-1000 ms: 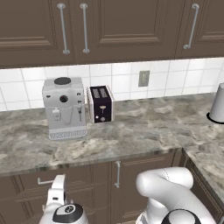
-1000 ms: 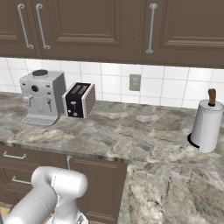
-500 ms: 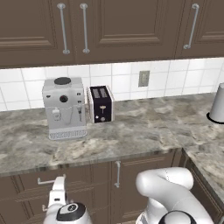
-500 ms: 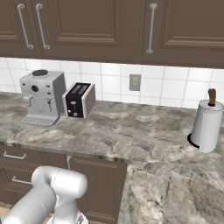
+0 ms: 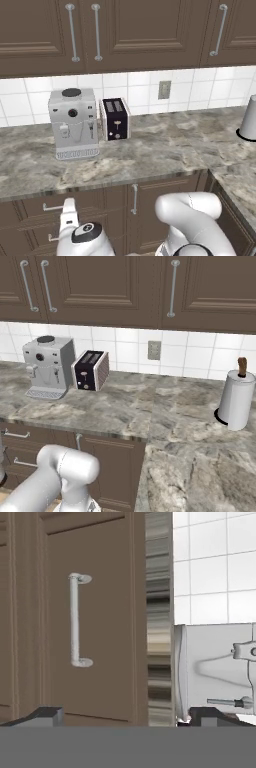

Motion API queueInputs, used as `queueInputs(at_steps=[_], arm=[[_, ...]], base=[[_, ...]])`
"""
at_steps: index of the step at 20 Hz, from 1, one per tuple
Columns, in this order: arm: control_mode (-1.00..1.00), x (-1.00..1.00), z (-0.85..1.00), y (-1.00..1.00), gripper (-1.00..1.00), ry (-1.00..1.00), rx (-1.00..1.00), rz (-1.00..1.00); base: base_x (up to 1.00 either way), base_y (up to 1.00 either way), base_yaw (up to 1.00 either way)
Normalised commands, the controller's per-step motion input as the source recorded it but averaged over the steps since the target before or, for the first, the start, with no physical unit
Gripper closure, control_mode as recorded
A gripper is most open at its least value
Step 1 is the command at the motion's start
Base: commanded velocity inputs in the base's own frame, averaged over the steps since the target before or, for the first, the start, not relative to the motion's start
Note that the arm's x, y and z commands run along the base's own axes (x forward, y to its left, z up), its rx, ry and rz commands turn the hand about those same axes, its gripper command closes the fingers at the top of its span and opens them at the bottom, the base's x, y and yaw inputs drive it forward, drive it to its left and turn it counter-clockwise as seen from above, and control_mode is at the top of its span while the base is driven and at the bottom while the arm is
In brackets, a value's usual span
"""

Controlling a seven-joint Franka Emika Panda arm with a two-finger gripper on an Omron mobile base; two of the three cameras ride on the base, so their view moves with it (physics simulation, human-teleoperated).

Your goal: Take the tongs from the drawer on the left and place them on the dining counter next to the tray containing the hot dog.

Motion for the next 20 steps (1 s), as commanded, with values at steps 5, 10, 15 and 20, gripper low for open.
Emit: queueInputs(at_steps=[5, 10, 15, 20], arm=[[-1.00, 0.20, -0.21, 0.27, -1.00, 0.00, 0.00, 0.01], [-1.00, 0.23, -0.24, 0.37, -1.00, 0.00, -0.01, 0.00], [-1.00, 0.23, -0.27, 0.31, -1.00, 0.00, -0.02, 0.00], [-1.00, 0.22, -0.27, 0.19, -1.00, 0.00, 0.00, 0.00]], base=[[0.00, 0.00, 0.00], [0.00, 0.00, 0.00], [0.00, 0.00, 0.00], [0.00, 0.00, 0.00]])
